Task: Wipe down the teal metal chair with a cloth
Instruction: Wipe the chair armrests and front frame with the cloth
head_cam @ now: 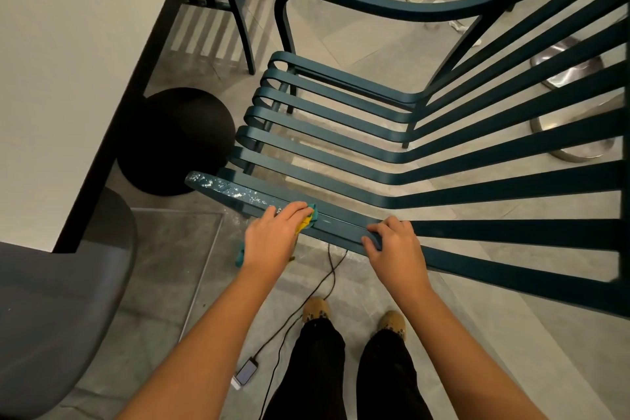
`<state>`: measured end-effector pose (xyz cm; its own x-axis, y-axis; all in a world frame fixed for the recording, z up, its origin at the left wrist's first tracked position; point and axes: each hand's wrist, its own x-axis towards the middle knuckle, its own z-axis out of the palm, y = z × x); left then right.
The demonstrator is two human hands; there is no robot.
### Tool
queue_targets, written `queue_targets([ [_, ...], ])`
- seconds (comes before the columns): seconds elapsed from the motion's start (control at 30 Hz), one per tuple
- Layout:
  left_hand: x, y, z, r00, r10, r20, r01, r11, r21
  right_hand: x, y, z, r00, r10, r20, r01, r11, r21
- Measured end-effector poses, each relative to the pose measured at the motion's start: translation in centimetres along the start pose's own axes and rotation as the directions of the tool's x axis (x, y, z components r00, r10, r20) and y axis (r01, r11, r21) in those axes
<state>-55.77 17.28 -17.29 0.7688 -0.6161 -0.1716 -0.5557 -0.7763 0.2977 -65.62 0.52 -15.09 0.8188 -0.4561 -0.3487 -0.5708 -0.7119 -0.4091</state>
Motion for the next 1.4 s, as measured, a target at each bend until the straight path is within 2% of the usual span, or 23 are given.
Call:
queue_targets([
  [0.17,0.0,-0.1,-0.4,0.999,-0.045,0.022,0.045,0.999,-0.007,0.1,0.0,0.1,1.000,0.000,-0.010,0.000,1.000,0.009],
  [0.23,-0.3,1.3,-0.3,0.999,0.041,0.028,-0.040,0.999,-0.020,0.1,0.0,0.2,1.000,-0.004,-0.024,0.004,1.000,0.021],
  [0.33,-0.6,3.3,0.6,0.986,0.157,0.051,-0.160,0.986,0.049,0.0,0.1,0.3,0.999,-0.015,-0.044,0.016,1.000,0.016],
  [0.43,-0.8,4.4,0.9,0.986,0.100,0.130,-0.105,0.994,0.032,0.0,0.1,0.3,0.999,-0.019,-0.043,0.020,1.000,0.013],
  [0.73,0.1,-0.3,-0.5,0.992,-0.016,0.128,0.001,0.993,0.115,0.0,0.1,0.0,1.000,0.004,0.000,-0.004,1.000,0.015],
  [0.9,0.1,-0.8,-2.0,0.992,-0.089,0.085,0.088,0.996,0.014,0.3,-0.5,-0.2,0.999,0.047,0.027,-0.047,0.999,-0.001],
  [1.0,-0.3,0.6,-2.1,0.998,-0.036,0.047,0.039,0.997,-0.065,0.6,-1.3,0.2,0.998,0.056,0.012,-0.056,0.998,-0.001],
  [1.1,-0.2,2.6,-0.9,0.994,0.026,0.103,-0.018,0.997,-0.077,1.0,-2.4,0.8,0.999,0.046,0.023,-0.047,0.999,0.018],
  [1.17,-0.1,3.1,-0.2,0.996,0.030,0.086,-0.022,0.995,-0.093,1.3,-3.1,1.3,0.999,0.037,0.022,-0.037,0.999,0.014],
  [1.27,-0.1,2.9,0.5,0.993,0.084,0.084,-0.080,0.996,-0.046,1.4,-3.5,1.8,0.999,0.039,-0.005,-0.039,0.999,-0.003],
  [1.4,0.1,1.8,0.6,0.996,0.074,0.042,-0.073,0.997,-0.025,1.0,-3.6,2.1,0.999,-0.033,-0.034,0.030,0.995,-0.094],
])
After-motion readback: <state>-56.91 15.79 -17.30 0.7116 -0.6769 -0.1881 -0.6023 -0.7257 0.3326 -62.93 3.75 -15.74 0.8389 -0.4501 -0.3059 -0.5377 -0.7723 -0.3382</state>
